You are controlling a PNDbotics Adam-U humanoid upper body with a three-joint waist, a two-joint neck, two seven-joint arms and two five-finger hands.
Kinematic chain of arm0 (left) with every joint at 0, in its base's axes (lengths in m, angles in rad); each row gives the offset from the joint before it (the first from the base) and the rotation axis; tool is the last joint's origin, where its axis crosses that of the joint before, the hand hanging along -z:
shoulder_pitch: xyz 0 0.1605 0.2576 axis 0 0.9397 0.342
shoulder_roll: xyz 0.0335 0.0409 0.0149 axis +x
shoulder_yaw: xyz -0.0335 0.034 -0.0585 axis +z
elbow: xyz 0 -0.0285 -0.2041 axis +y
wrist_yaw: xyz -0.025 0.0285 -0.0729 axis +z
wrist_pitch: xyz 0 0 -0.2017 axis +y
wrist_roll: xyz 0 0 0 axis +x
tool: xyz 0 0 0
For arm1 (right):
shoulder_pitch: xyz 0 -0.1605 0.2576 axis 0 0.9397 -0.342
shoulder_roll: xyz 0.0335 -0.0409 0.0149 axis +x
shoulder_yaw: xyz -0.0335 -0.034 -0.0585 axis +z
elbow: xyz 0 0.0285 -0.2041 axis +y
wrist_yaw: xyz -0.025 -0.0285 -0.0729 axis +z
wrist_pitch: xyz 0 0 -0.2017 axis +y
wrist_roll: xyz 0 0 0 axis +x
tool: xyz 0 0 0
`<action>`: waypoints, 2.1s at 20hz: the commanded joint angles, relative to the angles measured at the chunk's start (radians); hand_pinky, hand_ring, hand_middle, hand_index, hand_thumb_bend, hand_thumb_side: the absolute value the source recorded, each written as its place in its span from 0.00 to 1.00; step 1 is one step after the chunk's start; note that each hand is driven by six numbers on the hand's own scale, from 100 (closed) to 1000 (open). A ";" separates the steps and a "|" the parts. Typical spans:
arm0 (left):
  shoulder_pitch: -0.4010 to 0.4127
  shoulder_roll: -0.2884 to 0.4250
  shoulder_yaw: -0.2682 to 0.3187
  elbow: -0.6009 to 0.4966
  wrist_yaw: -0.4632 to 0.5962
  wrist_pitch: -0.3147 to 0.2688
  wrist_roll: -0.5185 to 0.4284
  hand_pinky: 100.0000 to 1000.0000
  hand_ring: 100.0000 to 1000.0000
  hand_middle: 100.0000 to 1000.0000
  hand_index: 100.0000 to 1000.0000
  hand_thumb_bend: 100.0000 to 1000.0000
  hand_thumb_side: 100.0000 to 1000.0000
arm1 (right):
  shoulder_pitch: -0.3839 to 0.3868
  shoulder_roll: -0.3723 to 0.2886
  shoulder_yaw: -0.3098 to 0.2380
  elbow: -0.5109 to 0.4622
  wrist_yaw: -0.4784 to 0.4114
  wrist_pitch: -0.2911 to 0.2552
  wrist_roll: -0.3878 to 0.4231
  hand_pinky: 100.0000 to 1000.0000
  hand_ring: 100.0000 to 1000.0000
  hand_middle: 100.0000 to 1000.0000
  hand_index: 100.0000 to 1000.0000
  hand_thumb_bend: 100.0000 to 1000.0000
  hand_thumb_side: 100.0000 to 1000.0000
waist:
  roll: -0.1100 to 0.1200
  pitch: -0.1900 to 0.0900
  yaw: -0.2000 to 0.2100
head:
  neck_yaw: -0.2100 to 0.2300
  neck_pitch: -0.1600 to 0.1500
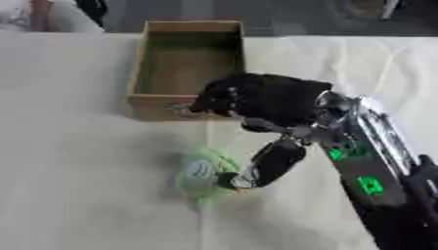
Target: Pick up objects on the table and place them in the box.
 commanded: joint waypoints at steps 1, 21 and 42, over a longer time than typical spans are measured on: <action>-0.006 0.017 -0.003 -0.019 -0.003 0.000 -0.003 0.22 0.30 0.32 0.59 0.00 0.91 | -0.022 -0.004 0.011 0.026 0.025 -0.090 0.066 1.00 1.00 0.92 1.00 0.29 0.45 | 0.001 -0.017 0.002 | 0.000 -0.006; -0.002 0.015 -0.007 -0.019 -0.006 0.002 -0.010 0.22 0.30 0.32 0.59 0.00 0.91 | -0.137 -0.012 0.092 0.215 0.057 -0.170 0.066 0.99 1.00 0.94 1.00 0.47 0.48 | 0.000 -0.016 0.007 | -0.006 -0.005; 0.000 0.020 -0.006 -0.019 -0.009 0.003 -0.010 0.22 0.30 0.32 0.59 0.00 0.91 | -0.248 -0.136 0.094 0.189 -0.174 -0.155 0.066 0.99 1.00 0.91 1.00 0.40 0.54 | -0.008 -0.019 0.003 | 0.005 0.001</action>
